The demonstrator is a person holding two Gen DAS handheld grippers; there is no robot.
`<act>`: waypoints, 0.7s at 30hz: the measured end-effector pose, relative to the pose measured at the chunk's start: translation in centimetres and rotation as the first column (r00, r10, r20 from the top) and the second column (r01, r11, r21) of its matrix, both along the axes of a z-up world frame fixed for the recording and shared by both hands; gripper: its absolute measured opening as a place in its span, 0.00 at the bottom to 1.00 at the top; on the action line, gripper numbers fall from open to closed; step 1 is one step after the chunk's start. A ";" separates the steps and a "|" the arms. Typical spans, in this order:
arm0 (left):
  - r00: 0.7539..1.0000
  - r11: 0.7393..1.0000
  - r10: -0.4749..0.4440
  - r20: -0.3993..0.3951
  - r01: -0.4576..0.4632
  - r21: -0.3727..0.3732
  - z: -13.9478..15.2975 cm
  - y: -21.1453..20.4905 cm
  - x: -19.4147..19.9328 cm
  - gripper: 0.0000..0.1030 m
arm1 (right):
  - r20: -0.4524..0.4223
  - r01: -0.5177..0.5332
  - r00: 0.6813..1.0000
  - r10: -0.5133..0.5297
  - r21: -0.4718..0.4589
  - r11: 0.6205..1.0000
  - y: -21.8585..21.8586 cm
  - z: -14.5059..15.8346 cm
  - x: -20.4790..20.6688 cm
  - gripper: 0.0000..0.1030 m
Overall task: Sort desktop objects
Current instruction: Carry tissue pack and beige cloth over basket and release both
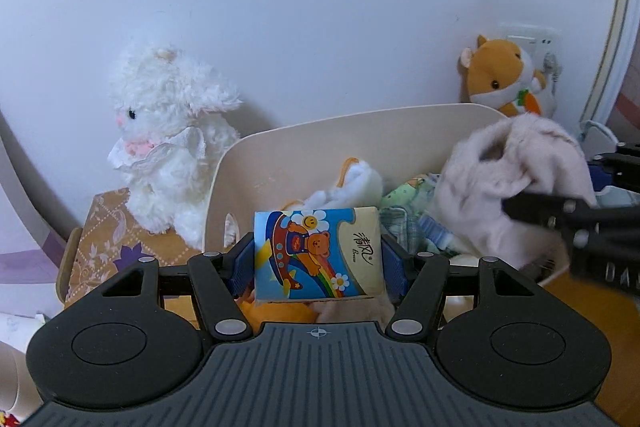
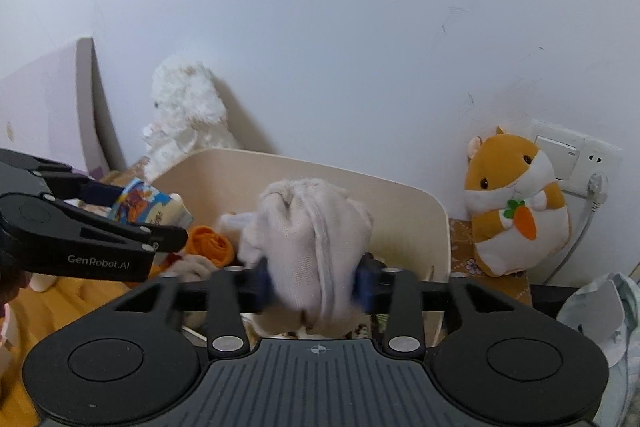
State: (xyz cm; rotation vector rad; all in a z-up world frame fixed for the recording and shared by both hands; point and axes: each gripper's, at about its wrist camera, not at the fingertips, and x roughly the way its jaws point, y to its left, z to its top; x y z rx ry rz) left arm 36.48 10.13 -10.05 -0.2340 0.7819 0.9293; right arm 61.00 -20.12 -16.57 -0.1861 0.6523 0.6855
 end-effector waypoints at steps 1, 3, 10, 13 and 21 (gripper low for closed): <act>1.000 1.000 0.004 -0.005 -0.004 -0.003 -0.2 0.1 0.2 0.63 | 0.001 0.001 1.000 -0.001 -0.013 1.000 0.0 -0.2 0.0 0.57; 1.000 1.000 0.003 -0.010 -0.003 -0.017 -0.5 0.1 0.4 0.64 | 0.004 0.005 1.000 -0.005 -0.028 1.000 -0.2 -0.3 -0.2 0.68; 1.000 1.000 0.019 0.004 -0.019 -0.012 -1.0 -0.8 -0.5 0.78 | 0.041 0.025 0.999 -0.025 0.001 1.000 -2.1 -0.3 -1.2 0.99; 0.999 0.999 0.041 0.005 -0.041 -0.019 -1.1 -0.6 -0.7 0.78 | 0.036 0.029 0.999 -0.029 -0.002 1.000 -2.8 -0.6 -1.5 1.00; 0.995 0.995 0.097 0.031 -0.097 0.023 -0.1 -1.0 -1.7 0.79 | 0.026 0.048 0.998 -0.048 0.018 0.999 -4.8 -1.0 -2.4 1.00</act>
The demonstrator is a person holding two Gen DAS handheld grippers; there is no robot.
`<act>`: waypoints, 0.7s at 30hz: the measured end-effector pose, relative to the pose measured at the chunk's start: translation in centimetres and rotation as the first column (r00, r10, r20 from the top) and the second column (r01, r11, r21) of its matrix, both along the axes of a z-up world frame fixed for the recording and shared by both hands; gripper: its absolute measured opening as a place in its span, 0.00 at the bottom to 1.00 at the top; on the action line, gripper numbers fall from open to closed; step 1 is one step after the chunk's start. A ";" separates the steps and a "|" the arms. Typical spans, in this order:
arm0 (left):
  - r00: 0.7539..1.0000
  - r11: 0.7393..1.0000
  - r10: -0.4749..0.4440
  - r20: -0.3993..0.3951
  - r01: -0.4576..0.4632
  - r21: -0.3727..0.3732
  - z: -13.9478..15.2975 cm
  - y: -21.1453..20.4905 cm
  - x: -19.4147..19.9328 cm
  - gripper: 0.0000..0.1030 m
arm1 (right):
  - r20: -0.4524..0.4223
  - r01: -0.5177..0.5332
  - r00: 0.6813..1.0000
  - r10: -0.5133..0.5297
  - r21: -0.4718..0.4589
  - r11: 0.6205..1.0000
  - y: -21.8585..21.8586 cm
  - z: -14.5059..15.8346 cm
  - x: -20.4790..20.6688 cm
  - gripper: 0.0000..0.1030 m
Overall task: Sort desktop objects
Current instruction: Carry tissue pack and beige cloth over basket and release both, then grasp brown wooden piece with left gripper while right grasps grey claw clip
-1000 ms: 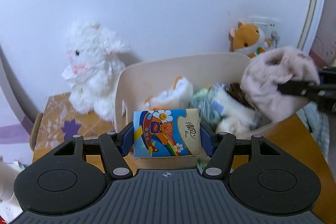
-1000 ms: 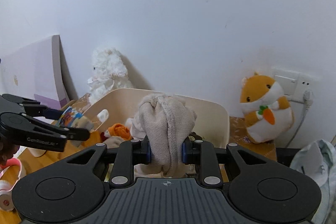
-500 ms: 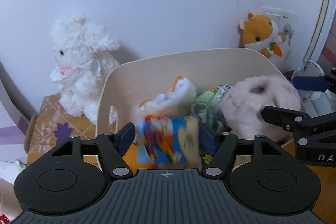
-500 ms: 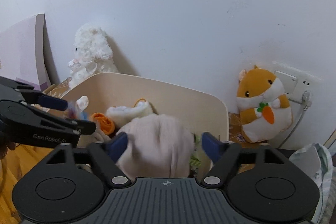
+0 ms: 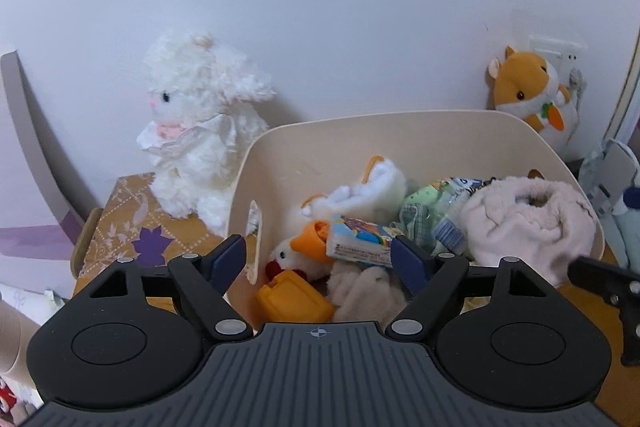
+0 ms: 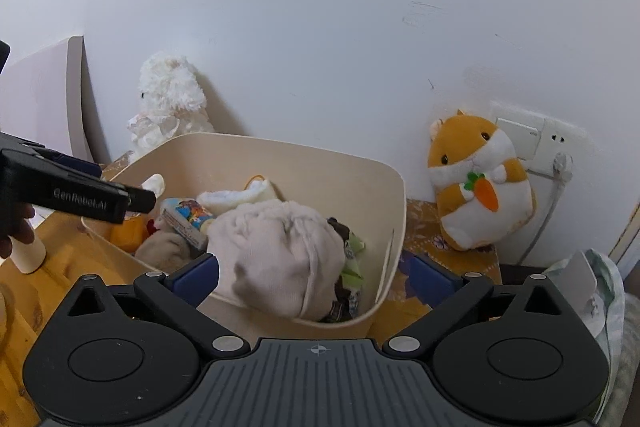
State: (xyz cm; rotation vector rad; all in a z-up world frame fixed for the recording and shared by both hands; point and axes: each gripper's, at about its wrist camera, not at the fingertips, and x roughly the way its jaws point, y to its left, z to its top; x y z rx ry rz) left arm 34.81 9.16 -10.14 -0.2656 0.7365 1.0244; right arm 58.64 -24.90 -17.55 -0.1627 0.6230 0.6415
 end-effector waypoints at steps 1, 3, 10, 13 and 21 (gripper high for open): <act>1.000 1.000 0.002 0.008 -0.002 -0.005 0.1 -0.1 -0.2 0.79 | -0.006 0.004 1.000 -0.004 0.009 1.000 -0.3 -0.2 -0.2 1.00; 1.000 1.000 0.001 0.015 0.000 -0.010 0.1 -0.5 -0.6 0.79 | -0.024 0.014 1.000 -0.014 0.016 1.000 -1.0 -0.7 -0.7 1.00; 0.999 0.997 -0.034 0.014 0.035 -0.067 -1.2 -3.3 -2.2 0.79 | -0.103 -0.001 0.995 -0.002 -0.029 1.000 -2.4 -4.0 -3.7 1.00; 0.998 0.992 -0.057 0.013 0.058 -0.113 -2.3 -5.0 -2.9 0.79 | -0.139 0.000 0.990 -0.006 -0.042 0.999 -2.9 -5.4 -4.8 1.00; 0.994 0.962 -0.112 0.001 0.109 -0.251 -5.4 -9.3 -4.0 0.79 | -0.211 -0.013 0.978 0.001 -0.052 0.999 -2.3 -7.7 -7.1 1.00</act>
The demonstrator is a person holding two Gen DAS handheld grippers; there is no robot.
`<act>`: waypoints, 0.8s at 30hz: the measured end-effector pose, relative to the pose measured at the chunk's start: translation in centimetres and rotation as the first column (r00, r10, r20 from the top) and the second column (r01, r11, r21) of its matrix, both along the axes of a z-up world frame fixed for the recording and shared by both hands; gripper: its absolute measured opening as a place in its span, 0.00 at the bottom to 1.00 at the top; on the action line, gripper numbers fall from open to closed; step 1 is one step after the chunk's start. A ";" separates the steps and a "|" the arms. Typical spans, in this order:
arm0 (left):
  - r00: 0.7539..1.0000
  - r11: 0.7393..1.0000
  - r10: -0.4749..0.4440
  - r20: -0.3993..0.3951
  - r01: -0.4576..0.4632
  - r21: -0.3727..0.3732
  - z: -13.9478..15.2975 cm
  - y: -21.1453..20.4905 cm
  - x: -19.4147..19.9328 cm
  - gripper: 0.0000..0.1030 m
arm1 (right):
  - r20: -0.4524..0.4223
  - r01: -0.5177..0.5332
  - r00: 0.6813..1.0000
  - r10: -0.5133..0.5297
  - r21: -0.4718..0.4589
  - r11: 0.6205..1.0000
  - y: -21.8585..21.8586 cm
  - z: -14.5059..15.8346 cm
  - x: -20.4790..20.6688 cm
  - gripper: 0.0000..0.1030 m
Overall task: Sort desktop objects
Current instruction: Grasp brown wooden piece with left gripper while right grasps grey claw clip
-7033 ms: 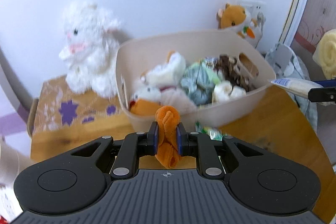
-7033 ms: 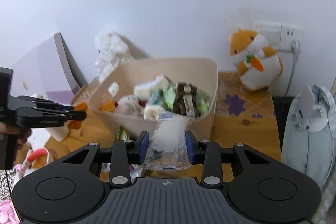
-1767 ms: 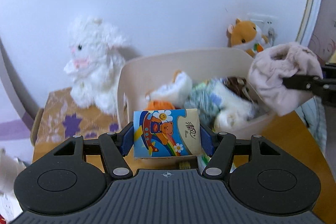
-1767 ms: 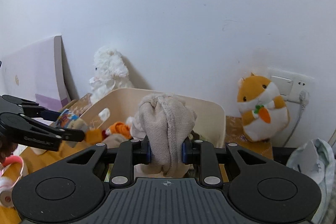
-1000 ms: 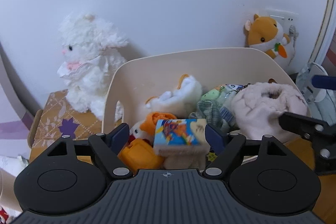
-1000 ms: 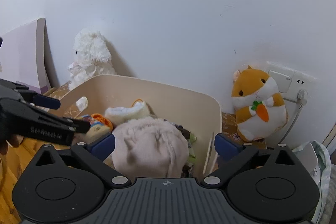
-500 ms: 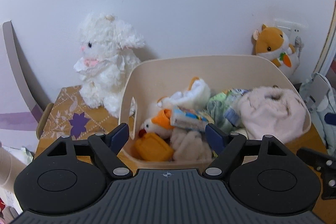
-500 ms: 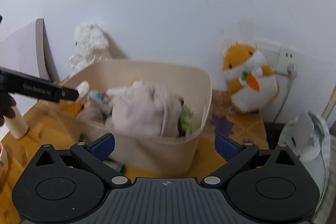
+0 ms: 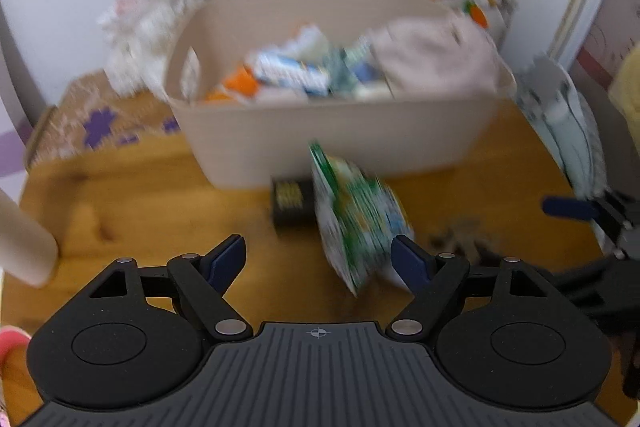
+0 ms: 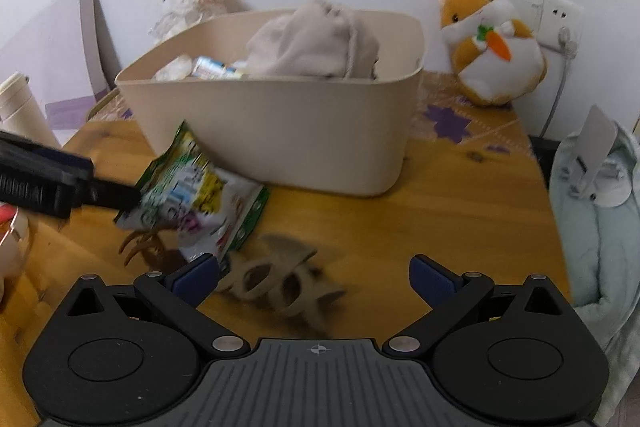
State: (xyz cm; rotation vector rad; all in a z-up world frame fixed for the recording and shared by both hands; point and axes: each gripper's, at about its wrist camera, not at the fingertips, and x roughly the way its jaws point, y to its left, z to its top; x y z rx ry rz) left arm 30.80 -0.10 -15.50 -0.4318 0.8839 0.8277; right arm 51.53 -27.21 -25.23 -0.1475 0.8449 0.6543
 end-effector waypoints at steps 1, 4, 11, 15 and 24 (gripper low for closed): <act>1.000 1.000 -0.007 -0.013 0.007 -0.011 -0.5 -0.3 0.0 0.79 | -0.007 -0.004 1.000 0.004 -0.007 1.000 0.4 -0.3 -0.2 1.00; 0.999 0.999 -0.008 -0.039 0.006 -0.032 -1.9 -0.9 0.1 0.79 | -0.022 -0.019 1.000 0.019 -0.035 0.999 1.4 -1.0 -0.4 1.00; 0.999 0.998 0.009 -0.053 -0.012 -0.058 -4.3 0.1 0.2 0.79 | -0.038 -0.015 0.999 0.012 -0.074 0.997 2.8 -2.7 -0.8 1.00; 0.998 0.999 0.011 -0.056 -0.014 -0.053 -4.9 0.6 0.7 0.79 | -0.033 -0.002 0.999 -0.001 -0.082 0.997 3.3 -3.1 -0.6 1.00; 0.997 0.998 0.012 -0.073 -0.017 -0.068 -6.2 1.3 1.5 0.69 | -0.032 0.016 0.999 -0.019 -0.117 0.993 4.6 -4.0 -0.3 0.98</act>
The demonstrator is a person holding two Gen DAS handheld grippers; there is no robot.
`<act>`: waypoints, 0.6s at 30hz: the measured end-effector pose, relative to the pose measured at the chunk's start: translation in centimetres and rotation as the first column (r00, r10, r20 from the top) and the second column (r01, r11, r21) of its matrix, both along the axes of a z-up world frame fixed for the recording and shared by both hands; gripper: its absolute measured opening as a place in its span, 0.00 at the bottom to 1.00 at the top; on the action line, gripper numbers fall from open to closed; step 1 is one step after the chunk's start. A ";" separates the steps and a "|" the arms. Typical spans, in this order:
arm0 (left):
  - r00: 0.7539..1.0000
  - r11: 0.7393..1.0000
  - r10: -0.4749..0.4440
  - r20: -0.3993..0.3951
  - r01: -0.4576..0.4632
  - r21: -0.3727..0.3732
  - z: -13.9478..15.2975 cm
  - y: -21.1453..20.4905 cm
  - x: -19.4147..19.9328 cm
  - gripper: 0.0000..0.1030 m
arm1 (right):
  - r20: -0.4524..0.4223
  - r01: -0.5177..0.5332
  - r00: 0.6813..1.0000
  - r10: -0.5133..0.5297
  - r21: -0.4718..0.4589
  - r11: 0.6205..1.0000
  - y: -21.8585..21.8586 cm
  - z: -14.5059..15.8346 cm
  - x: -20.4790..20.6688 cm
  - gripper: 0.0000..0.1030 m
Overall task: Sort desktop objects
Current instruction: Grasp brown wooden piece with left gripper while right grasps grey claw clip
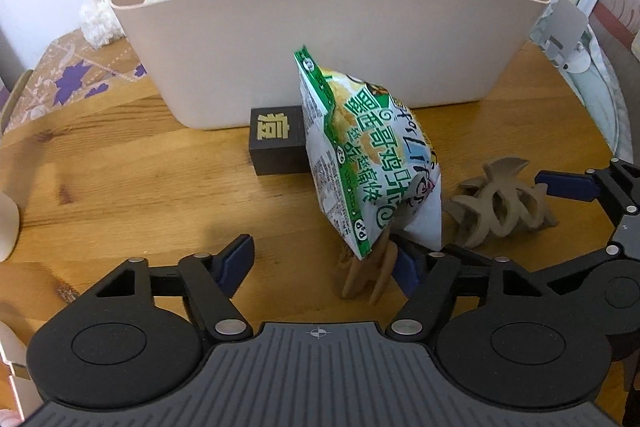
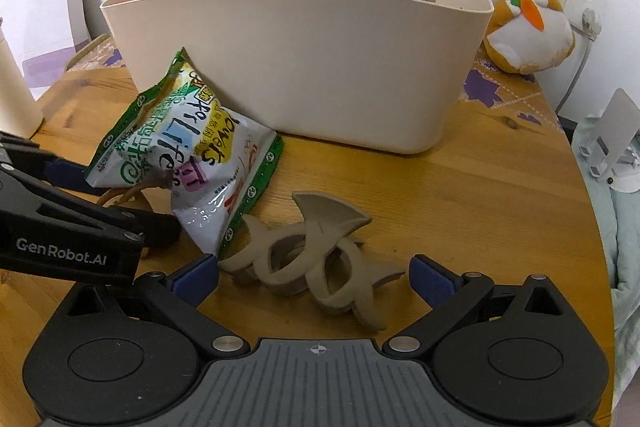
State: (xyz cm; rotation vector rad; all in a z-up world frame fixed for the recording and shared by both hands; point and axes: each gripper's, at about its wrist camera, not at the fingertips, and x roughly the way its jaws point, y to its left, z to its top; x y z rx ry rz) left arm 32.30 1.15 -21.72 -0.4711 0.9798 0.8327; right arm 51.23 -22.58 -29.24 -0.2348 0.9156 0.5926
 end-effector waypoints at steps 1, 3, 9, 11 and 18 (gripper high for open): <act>1.000 1.000 -0.002 0.006 0.002 -0.010 -0.1 0.1 0.0 0.64 | -0.006 -0.003 1.000 0.003 0.010 1.000 -0.1 0.0 0.0 0.95; 1.000 1.000 -0.009 0.016 0.010 -0.024 -0.3 0.2 0.1 0.55 | -0.015 -0.013 1.000 0.013 0.020 1.000 -0.2 -0.1 0.1 0.91; 0.998 0.998 -0.059 0.033 0.060 -0.023 -0.1 -0.1 0.1 0.34 | -0.019 -0.018 1.000 0.018 0.032 0.999 -0.6 -0.2 0.0 0.89; 0.997 0.997 -0.074 0.038 0.075 -0.034 -0.1 -0.2 0.0 0.22 | -0.023 -0.009 1.000 0.010 0.038 0.999 -1.0 -0.2 -0.1 0.89; 0.995 0.995 -0.081 0.066 0.085 -0.060 0.5 -0.9 -1.4 0.19 | -0.007 -0.005 1.000 0.006 0.049 0.999 -2.9 0.3 -0.8 0.89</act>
